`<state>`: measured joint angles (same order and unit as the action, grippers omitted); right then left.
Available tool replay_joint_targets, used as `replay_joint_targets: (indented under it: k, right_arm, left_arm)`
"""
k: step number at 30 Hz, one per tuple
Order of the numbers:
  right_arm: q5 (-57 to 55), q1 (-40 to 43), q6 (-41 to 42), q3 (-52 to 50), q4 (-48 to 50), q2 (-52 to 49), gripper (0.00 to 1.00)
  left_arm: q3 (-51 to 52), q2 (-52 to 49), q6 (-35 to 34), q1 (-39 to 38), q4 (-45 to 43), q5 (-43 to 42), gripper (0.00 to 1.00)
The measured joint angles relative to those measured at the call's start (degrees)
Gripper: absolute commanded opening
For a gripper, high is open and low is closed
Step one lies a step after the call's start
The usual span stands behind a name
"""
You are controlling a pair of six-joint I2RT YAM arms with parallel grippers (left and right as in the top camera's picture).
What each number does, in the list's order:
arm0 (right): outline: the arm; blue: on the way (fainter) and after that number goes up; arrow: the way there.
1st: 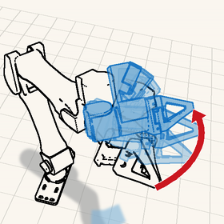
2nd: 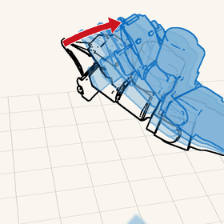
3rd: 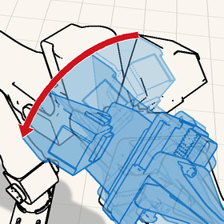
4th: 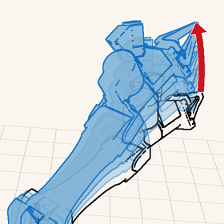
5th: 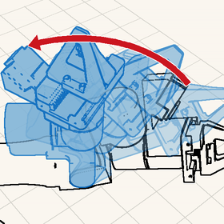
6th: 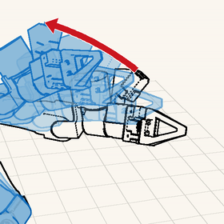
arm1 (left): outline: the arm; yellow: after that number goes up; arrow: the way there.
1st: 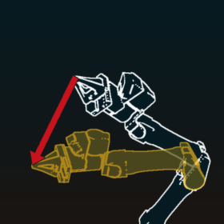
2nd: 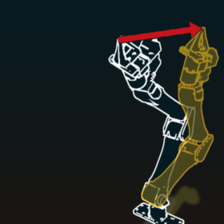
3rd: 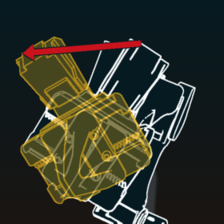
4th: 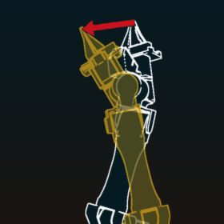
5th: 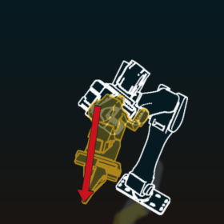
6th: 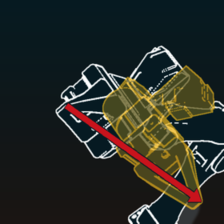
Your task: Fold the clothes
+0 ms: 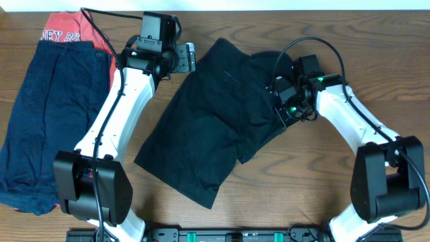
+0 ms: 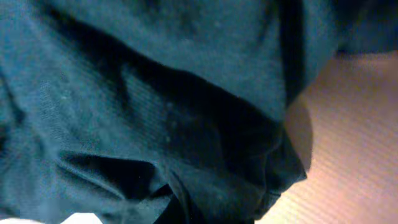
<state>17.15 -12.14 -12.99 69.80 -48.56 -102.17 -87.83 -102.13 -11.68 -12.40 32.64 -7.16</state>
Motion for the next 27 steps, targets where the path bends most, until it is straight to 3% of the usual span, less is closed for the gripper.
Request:
replay_joint_targets:
  k: [9, 17, 19, 21, 23, 27]
  right_arm:
    - [13.2, -1.6, 13.1, 0.1, -14.6, 7.4, 0.01]
    - [11.3, -12.3, 18.1, 0.1, -19.9, 7.4, 0.03]
    - [10.3, -15.5, 19.3, 0.1, -19.8, 7.4, 0.11]
    - [9.5, -18.1, 20.0, 0.1, -19.6, 7.4, 0.33]
    - [8.5, -20.2, 20.4, 0.1, -18.8, 7.4, 0.47]
    - [7.4, -19.8, 20.5, 0.2, -16.4, 7.6, 0.60]
  left_arm:
    - [0.0, 0.0, 0.1, 0.0, -0.1, 0.0, 0.80]
    - [0.0, 0.0, 0.1, 0.0, -0.1, 0.0, 0.80]
    - [0.0, 0.0, 0.1, 0.0, -0.1, 0.0, 0.80]
    - [0.0, 0.0, 0.1, 0.0, -0.1, 0.0, 0.80]
    - [0.0, 0.0, 0.1, 0.0, -0.1, 0.0, 0.80]
    - [0.0, 0.0, 0.1, 0.0, -0.2, 0.0, 0.80]
